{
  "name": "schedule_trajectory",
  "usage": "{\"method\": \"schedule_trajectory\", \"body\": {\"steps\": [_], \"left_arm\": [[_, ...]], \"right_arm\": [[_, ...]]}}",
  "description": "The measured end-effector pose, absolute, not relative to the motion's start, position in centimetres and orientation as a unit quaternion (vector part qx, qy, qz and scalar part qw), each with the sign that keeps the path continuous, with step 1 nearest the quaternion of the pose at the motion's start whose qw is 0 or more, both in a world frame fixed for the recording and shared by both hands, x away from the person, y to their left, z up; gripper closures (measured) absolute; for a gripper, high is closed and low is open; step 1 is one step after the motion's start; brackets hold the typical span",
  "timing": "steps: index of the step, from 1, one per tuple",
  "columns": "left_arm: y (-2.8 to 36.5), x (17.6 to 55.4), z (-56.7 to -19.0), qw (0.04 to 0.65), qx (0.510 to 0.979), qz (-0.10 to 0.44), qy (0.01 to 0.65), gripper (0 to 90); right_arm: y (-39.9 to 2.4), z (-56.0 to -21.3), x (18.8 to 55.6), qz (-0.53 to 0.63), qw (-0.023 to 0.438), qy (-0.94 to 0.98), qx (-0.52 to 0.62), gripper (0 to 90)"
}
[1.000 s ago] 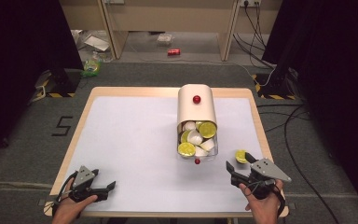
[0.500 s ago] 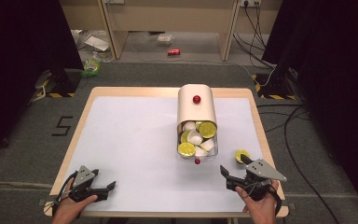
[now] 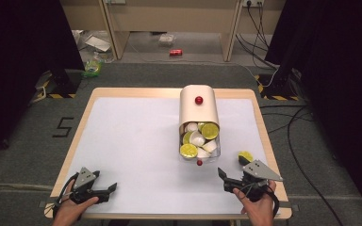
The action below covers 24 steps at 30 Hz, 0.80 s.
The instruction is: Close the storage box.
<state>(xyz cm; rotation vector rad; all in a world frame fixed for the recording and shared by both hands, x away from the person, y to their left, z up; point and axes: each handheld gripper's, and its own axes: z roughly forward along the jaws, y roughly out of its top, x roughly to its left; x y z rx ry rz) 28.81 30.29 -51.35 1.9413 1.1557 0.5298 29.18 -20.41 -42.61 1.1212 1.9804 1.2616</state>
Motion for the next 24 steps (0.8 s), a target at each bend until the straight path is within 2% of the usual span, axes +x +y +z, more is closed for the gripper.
{"method": "schedule_trajectory", "body": {"steps": [24], "left_arm": [[30.28,28.81,-51.35,0.399,0.767,0.209,0.457,13.1]], "right_arm": [[-19.96,-42.93,29.91,0.463,0.284,0.727,0.42,16.2]]}}
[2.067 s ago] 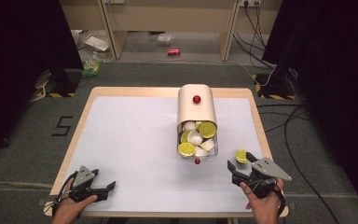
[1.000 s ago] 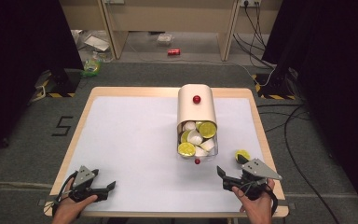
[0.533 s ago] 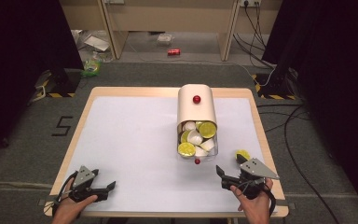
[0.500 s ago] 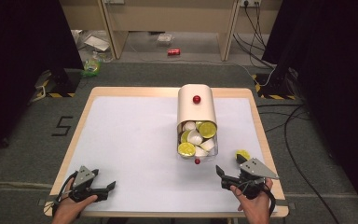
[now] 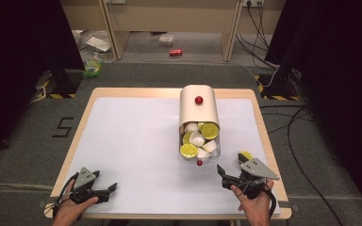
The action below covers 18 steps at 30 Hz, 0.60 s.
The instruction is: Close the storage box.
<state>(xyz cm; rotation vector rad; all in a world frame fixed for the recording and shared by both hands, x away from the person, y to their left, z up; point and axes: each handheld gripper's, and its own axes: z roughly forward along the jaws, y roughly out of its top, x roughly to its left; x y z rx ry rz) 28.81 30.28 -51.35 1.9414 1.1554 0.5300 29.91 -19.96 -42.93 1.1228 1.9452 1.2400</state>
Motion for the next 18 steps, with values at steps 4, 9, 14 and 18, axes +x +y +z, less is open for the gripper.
{"method": "schedule_trajectory", "body": {"steps": [4,9,14,18], "left_arm": [[30.28,28.8,-51.36,0.399,0.767,0.21,0.456,13.0],[30.28,28.8,-51.36,0.399,0.767,0.21,0.456,13.1],[30.27,28.8,-51.36,0.399,0.767,0.21,0.457,13.0],[30.28,28.81,-51.36,0.399,0.767,0.21,0.457,13.1]], "right_arm": [[-19.62,-43.05,30.16,0.464,0.285,0.727,0.418,16.7],[-19.42,-43.03,30.23,0.463,0.286,0.728,0.418,17.0],[-19.37,-43.15,30.6,0.461,0.289,0.727,0.419,17.6],[-19.32,-43.35,30.86,0.458,0.29,0.728,0.42,18.0]]}}
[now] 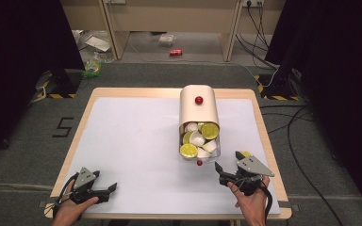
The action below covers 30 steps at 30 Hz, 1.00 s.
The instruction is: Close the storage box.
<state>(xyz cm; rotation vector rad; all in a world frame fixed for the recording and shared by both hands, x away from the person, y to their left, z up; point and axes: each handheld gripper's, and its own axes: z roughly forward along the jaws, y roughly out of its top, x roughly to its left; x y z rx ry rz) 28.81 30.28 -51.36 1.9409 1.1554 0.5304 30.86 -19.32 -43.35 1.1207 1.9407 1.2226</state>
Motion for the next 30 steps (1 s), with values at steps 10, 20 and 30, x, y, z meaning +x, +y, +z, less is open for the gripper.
{"method": "schedule_trajectory", "body": {"steps": [10,20,30], "left_arm": [[30.28,28.81,-51.35,0.399,0.767,0.21,0.457,13.1],[30.28,28.81,-51.35,0.399,0.767,0.21,0.456,13.1],[30.27,28.8,-51.35,0.399,0.767,0.21,0.456,13.1]], "right_arm": [[-19.08,-43.45,31.32,0.453,0.293,0.728,0.422,16.7],[-19.02,-43.47,31.5,0.449,0.302,0.729,0.419,15.0],[-18.93,-43.51,31.65,0.45,0.305,0.728,0.418,14.7]]}}
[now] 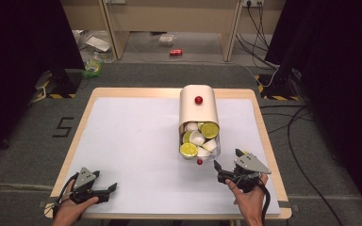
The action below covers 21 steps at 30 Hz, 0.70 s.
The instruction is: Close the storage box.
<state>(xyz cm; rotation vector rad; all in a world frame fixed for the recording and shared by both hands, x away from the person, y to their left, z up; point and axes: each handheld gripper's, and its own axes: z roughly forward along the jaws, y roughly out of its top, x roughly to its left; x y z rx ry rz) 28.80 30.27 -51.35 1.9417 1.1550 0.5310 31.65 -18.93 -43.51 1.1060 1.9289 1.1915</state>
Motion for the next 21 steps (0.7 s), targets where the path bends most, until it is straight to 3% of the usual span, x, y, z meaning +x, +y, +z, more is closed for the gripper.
{"method": "schedule_trajectory", "body": {"steps": [21], "left_arm": [[30.26,28.8,-51.35,0.398,0.767,0.21,0.456,13.0]], "right_arm": [[-18.81,-43.14,32.11,0.464,0.313,0.714,0.421,16.0]]}}
